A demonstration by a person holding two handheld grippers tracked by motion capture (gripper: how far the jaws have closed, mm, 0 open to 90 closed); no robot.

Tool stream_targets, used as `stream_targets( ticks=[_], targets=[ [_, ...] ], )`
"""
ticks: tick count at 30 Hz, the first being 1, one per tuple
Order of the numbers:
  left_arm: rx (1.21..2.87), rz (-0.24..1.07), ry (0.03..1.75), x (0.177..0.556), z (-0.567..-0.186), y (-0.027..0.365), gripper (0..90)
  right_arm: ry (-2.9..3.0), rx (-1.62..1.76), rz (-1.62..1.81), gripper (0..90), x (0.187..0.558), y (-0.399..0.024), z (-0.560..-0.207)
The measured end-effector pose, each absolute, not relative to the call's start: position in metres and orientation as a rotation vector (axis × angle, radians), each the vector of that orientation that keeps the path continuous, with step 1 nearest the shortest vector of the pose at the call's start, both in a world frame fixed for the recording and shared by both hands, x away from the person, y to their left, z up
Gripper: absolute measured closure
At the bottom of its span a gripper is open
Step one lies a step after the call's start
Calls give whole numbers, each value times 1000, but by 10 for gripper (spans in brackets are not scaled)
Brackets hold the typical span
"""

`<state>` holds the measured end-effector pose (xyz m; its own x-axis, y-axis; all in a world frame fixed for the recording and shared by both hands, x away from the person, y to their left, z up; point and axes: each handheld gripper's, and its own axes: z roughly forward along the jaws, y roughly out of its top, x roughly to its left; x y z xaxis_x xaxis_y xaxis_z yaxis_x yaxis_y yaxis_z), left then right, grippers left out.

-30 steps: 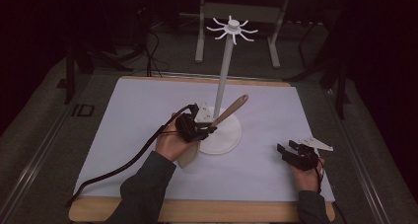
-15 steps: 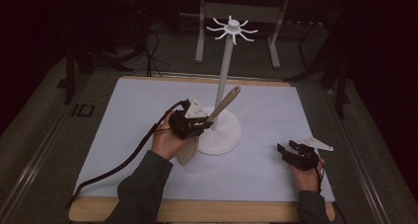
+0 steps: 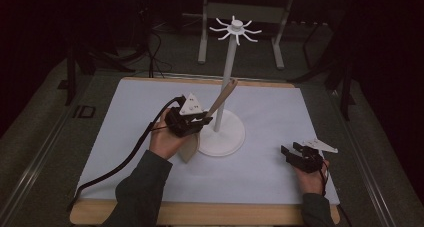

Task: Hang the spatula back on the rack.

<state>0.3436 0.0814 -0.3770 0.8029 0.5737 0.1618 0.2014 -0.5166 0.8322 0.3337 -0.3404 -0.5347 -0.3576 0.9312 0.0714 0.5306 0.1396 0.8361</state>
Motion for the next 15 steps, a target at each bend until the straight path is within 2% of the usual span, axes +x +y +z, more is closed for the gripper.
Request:
stream_targets(
  ticks=[15],
  targets=[
    [2047,569,602,343,-363,94,782,1950,1397,1121,419,334,-341,-535]
  ],
)
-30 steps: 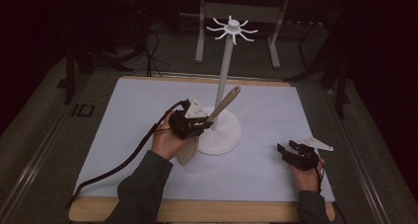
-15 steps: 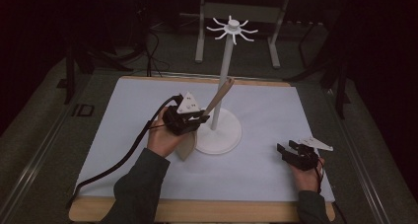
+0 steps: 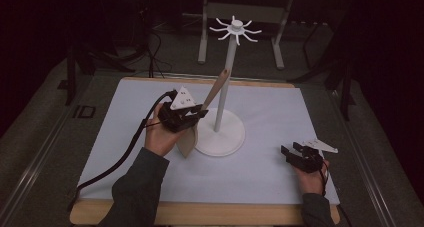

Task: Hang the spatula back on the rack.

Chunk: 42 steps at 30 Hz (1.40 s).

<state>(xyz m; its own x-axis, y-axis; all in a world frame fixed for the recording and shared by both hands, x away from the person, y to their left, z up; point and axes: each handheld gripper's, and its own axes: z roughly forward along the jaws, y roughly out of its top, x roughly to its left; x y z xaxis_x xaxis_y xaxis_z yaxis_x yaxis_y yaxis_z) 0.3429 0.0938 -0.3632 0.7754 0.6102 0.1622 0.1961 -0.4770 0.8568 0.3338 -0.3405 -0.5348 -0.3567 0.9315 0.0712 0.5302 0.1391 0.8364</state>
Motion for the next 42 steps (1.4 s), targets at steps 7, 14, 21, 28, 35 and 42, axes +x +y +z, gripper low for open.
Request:
stream_targets(
  ticks=[7,14,21,28,35,42],
  targets=[
    [2012,581,623,343,-355,101,783,1951,1397,1120,419,334,-340,-535],
    [1976,578,633,345,-345,108,782,1951,1398,1119,419,334,-340,-535],
    [1962,590,634,344,-337,112,783,1951,1399,1119,419,334,-340,-535],
    [1949,595,636,344,-330,114,783,1951,1398,1119,419,334,-340,-535],
    [1939,602,634,343,-323,116,782,1951,1398,1119,419,334,-340,-535],
    [1934,611,622,343,-314,114,782,1951,1397,1118,418,334,-340,-535]
  ],
)
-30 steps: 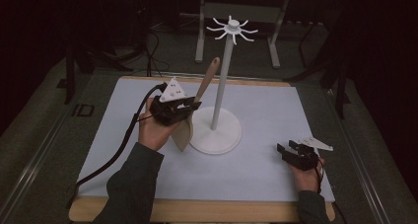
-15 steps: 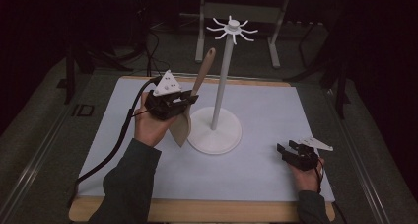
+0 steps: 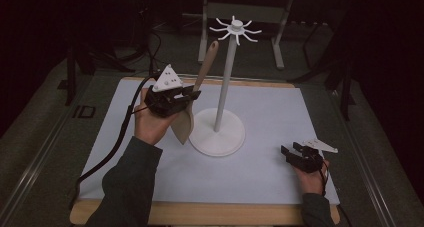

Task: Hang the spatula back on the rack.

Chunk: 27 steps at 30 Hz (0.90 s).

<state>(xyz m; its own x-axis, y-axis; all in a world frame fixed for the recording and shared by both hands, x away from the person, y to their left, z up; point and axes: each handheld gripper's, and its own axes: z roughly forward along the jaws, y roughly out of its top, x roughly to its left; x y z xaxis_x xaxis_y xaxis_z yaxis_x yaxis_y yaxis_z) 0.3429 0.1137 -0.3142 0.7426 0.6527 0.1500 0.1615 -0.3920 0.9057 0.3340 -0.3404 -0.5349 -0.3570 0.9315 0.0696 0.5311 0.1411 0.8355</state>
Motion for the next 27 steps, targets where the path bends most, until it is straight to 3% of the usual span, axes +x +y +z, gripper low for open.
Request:
stream_targets(
  ticks=[27],
  targets=[
    [1958,625,649,355,-305,106,782,1951,1398,1121,419,334,-341,-535]
  ],
)
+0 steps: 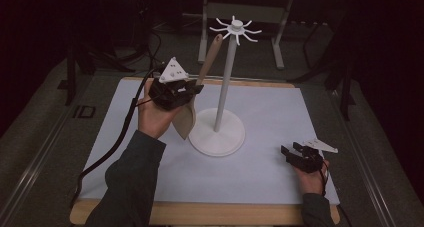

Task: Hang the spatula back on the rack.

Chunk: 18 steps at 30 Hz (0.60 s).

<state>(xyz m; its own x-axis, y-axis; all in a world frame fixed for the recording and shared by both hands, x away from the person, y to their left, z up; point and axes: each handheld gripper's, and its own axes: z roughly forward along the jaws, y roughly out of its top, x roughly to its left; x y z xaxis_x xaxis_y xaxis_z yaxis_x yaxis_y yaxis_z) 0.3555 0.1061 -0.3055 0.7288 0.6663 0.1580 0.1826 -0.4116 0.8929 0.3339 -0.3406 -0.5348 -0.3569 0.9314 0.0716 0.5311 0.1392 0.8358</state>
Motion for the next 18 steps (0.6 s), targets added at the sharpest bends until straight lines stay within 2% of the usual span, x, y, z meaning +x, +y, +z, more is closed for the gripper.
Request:
stream_targets(
  ticks=[18],
  targets=[
    [1951,622,674,364,-311,93,782,1950,1397,1126,417,334,-341,-535]
  ],
)
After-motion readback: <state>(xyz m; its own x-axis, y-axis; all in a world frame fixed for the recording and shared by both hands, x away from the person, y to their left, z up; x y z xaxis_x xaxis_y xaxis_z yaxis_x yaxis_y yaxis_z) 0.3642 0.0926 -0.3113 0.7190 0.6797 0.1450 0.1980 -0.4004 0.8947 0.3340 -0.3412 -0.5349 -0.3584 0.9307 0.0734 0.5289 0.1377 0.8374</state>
